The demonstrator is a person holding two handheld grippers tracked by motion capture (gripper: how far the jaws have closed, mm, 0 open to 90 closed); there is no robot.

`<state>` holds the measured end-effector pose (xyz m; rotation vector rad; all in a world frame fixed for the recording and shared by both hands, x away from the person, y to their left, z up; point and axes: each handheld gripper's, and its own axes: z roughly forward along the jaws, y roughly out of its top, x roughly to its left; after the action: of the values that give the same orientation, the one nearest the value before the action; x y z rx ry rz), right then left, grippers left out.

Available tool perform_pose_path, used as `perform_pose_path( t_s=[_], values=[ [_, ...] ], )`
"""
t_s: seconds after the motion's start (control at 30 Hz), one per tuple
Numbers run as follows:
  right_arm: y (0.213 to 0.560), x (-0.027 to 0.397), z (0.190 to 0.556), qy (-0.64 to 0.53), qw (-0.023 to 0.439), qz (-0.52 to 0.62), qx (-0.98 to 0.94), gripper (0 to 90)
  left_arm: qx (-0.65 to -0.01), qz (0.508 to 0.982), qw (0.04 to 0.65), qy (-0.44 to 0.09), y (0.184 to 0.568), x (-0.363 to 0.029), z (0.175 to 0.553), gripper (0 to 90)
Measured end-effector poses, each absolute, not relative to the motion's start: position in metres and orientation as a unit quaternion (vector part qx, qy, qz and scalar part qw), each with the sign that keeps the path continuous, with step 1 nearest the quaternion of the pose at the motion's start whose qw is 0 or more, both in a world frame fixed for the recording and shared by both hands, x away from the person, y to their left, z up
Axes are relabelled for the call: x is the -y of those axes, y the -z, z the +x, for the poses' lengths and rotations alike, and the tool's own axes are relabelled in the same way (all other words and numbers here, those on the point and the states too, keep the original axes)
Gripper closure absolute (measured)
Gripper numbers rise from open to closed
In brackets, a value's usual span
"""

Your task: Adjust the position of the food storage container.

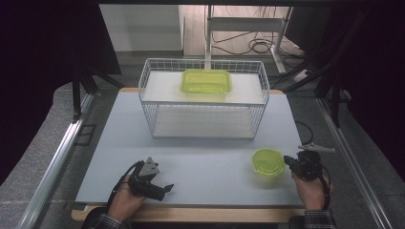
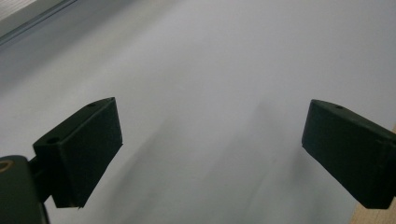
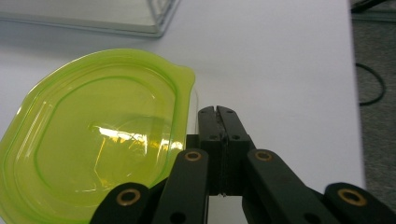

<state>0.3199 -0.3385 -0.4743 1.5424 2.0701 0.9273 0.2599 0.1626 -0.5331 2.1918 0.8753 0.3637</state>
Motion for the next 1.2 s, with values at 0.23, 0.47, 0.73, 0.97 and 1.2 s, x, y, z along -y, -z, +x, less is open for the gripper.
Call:
perform_pose_path(
  t_s=[0.23, 0.47, 0.73, 0.97, 1.2],
  values=[
    [0.478, 0.323, 0.319, -0.339, 0.175, 0.54, -0.75, 89.1, -0.338, 0.855, 0.367, -0.143, 0.533, -0.161, 0.26, 5.3],
    [0.479, 0.307, 0.317, -0.348, 0.157, 0.523, -0.762, 88.0, -0.335, 0.856, 0.366, -0.145, 0.533, -0.16, 0.259, 5.5],
    [0.491, 0.319, 0.313, -0.333, 0.133, 0.538, -0.763, 88.2, -0.332, 0.858, 0.364, -0.146, 0.533, -0.16, 0.259, 5.8],
    [0.504, 0.303, 0.313, -0.328, 0.087, 0.524, -0.781, 89.0, -0.324, 0.863, 0.359, -0.146, 0.534, -0.158, 0.259, 6.3],
    [0.507, 0.293, 0.314, -0.337, 0.076, 0.507, -0.79, 89.1, -0.323, 0.863, 0.358, -0.151, 0.533, -0.16, 0.259, 6.6]
  ],
)
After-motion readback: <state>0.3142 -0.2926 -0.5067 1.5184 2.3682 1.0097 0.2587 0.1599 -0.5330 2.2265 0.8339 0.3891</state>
